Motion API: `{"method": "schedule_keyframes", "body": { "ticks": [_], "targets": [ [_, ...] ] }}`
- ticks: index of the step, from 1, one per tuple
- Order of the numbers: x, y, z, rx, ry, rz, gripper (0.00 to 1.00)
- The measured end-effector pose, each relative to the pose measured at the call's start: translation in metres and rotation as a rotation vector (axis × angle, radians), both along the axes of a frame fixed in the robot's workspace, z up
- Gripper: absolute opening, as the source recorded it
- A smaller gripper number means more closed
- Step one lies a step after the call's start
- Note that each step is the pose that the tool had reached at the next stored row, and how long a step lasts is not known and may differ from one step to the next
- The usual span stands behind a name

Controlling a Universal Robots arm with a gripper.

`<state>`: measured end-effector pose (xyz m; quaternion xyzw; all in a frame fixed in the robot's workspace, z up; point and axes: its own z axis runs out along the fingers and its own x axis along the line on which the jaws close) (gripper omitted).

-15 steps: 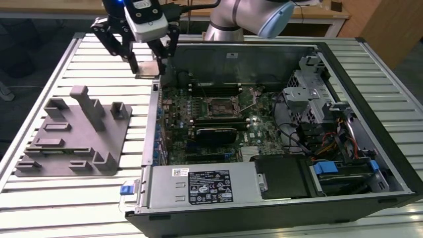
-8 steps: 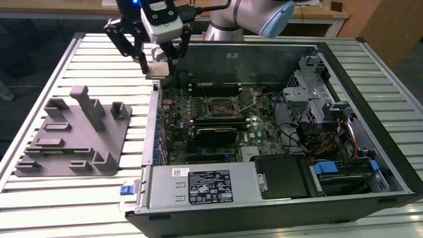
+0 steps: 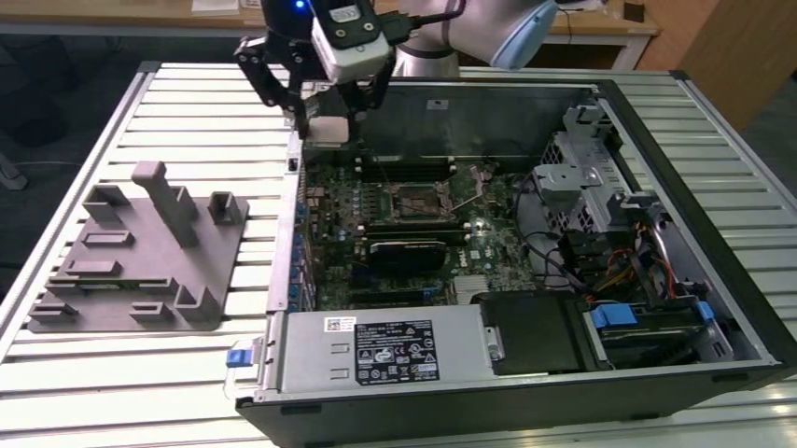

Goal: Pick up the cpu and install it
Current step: 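Pick up the cpu and move it towards the insertion slot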

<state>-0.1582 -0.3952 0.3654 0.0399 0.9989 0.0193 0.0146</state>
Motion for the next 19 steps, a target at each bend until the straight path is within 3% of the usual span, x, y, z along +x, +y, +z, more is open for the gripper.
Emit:
{"method": "schedule_keyframes", "body": {
  "ticks": [19],
  "targets": [
    [0.057,0.0113,-0.0113,0.0000,0.0002,0.003,0.55]
  ]
}}
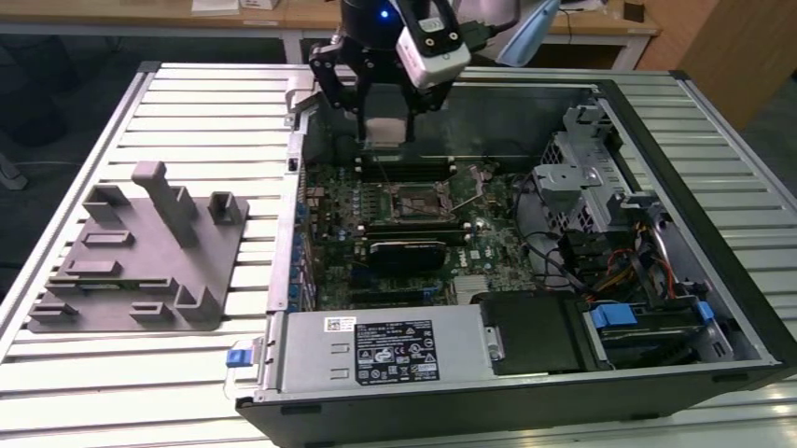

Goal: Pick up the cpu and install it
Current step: 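Pick up the cpu and move it towards the insertion slot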

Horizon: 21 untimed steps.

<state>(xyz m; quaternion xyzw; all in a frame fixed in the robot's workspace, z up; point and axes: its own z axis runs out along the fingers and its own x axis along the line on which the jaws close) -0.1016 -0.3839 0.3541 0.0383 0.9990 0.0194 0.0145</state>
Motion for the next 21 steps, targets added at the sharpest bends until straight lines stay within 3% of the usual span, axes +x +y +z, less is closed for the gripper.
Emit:
{"method": "schedule_keyframes", "body": {
  "ticks": [15,21],
  "targets": [
    [0.039,0.0062,-0.0119,0.0001,0.0000,0.007,0.55],
    [0.041,0.0064,-0.0131,-0.0001,0.0001,0.007,0.55]
  ]
}}
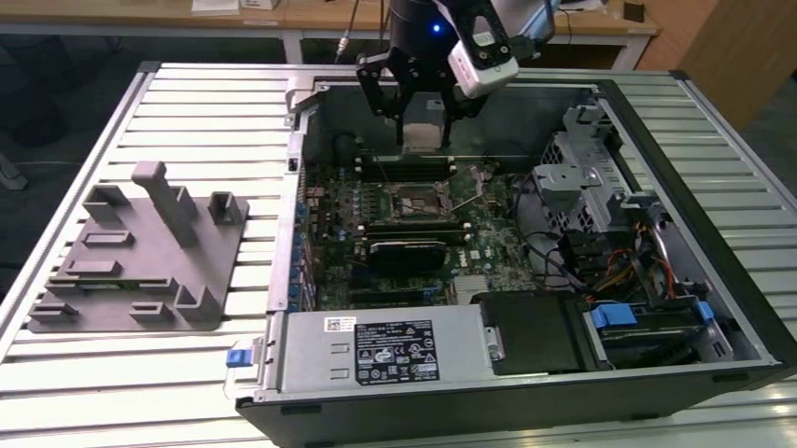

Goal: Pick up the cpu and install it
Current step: 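Pick up the cpu and move it towards the insertion slot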

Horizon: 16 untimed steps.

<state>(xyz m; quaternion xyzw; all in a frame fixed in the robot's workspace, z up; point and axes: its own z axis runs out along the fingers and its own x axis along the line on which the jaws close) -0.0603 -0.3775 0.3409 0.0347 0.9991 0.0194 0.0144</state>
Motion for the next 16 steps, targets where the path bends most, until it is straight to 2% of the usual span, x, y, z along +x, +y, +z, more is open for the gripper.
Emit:
{"method": "schedule_keyframes", "body": {
  "ticks": [3,16],
  "targets": [
    [0.000,0.0000,-0.0032,-0.0003,-0.0001,0.000,0.55],
    [0.006,0.0023,-0.0268,-0.0043,0.0004,0.000,0.55]
  ]
}}
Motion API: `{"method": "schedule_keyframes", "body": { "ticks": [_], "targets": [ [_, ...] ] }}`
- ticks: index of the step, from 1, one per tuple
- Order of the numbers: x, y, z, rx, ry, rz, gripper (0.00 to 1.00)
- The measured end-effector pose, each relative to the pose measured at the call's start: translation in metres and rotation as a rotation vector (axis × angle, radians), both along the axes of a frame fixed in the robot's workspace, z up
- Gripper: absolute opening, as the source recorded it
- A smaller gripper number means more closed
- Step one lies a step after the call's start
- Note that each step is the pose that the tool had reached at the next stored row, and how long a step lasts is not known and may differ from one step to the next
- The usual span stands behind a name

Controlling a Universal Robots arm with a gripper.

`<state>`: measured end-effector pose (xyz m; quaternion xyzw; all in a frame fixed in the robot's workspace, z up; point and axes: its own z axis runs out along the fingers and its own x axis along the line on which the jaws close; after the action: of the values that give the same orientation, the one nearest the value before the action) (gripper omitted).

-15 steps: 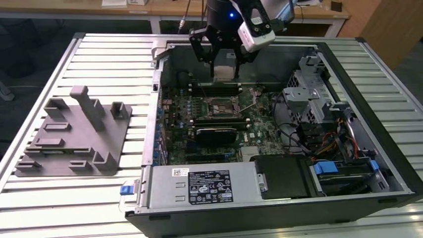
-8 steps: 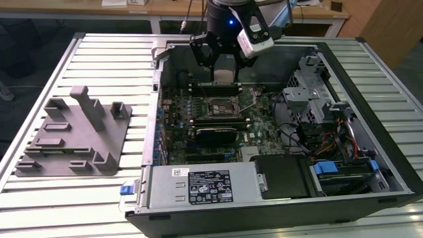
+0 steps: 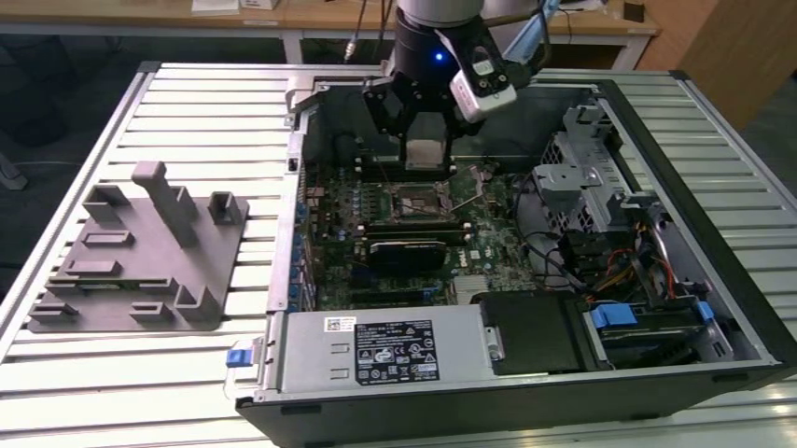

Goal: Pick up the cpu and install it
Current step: 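Pick up the cpu and move it towards the insertion slot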

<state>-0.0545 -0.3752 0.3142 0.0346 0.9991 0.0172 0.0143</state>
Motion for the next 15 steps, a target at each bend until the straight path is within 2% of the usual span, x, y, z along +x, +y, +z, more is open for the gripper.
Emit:
{"method": "schedule_keyframes", "body": {
  "ticks": [5,15],
  "targets": [
    [0.005,0.0032,-0.0091,-0.0013,0.0001,0.000,0.55],
    [0.007,0.0109,-0.0273,-0.0013,0.0001,0.001,0.55]
  ]
}}
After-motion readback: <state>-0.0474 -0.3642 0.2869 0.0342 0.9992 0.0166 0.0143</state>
